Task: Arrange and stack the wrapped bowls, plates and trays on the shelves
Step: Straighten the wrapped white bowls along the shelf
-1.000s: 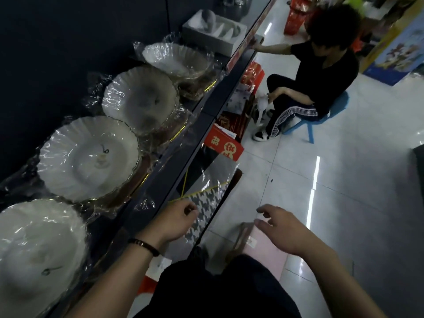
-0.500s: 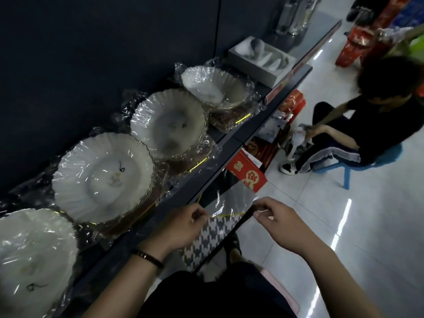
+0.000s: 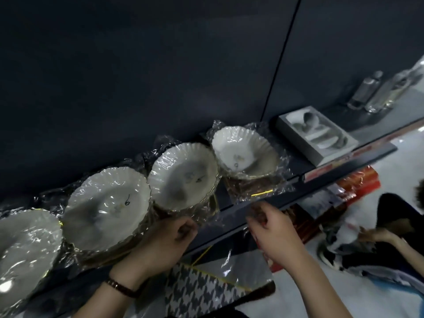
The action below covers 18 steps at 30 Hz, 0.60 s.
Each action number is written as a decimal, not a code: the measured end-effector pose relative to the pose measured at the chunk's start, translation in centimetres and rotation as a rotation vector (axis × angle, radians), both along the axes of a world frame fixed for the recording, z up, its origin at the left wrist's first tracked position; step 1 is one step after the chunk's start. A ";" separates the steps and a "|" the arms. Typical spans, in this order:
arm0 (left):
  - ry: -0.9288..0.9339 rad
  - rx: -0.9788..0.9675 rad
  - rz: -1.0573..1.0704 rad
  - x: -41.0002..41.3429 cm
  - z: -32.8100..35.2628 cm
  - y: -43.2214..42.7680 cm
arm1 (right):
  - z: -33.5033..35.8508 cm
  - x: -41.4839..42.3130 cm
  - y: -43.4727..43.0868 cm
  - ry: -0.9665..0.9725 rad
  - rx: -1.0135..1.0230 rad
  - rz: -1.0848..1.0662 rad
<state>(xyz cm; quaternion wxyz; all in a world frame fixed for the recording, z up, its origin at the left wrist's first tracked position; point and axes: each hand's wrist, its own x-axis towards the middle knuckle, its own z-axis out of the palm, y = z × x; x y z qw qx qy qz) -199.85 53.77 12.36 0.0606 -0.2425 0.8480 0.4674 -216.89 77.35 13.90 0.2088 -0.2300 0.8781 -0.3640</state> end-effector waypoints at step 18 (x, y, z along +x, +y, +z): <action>0.149 -0.169 0.155 -7.3 1.9 3.0 | -11.5 -15.6 -4.9 -0.549 -0.353 -0.530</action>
